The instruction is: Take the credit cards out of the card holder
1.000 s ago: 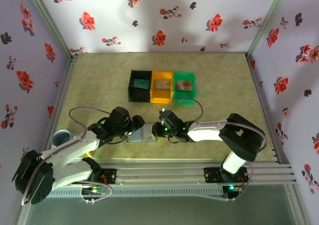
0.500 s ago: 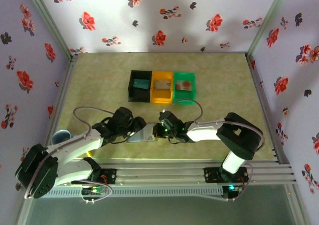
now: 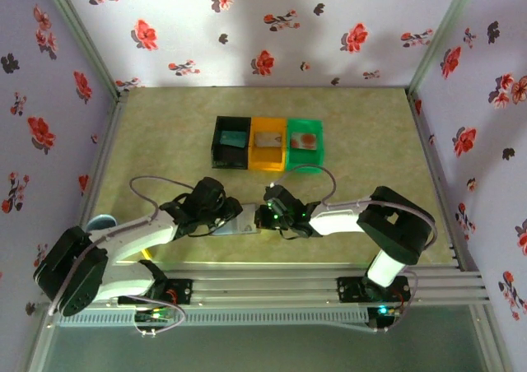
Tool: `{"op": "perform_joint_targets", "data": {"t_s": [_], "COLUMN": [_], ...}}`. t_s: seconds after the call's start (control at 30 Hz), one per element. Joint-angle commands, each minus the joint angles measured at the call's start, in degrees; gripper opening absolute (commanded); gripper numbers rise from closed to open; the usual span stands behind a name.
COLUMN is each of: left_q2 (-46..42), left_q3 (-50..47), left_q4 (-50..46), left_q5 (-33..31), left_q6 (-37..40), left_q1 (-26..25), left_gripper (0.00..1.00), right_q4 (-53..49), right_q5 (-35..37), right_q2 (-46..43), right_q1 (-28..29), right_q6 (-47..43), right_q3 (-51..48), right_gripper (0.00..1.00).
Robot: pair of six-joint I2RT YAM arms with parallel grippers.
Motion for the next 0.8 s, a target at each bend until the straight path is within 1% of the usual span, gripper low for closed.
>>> {"op": "perform_joint_targets", "data": {"t_s": [0.0, 0.43, 0.5, 0.77], "left_q2": [1.2, 4.2, 4.8, 6.6], "left_q3": [0.4, 0.7, 0.7, 1.0], "left_q4": [1.0, 1.5, 2.1, 3.0], "left_q5": [0.6, 1.6, 2.0, 2.6], "left_q6": [0.7, 2.8, 2.9, 3.4], "left_q1": [-0.6, -0.7, -0.8, -1.2], "left_gripper": [0.34, 0.33, 0.31, 0.29], "right_q4": [-0.2, 0.6, 0.7, 1.4], "right_q5": [1.9, 1.3, 1.2, 0.6], "right_q2": [0.1, 0.7, 0.8, 1.6], "right_q1": [-0.2, -0.8, -0.9, -1.0], "right_q6": [-0.6, -0.7, -0.7, -0.4], "right_q3": [-1.2, -1.8, -1.8, -1.9], "right_gripper": [0.07, 0.06, 0.06, 0.05]}}
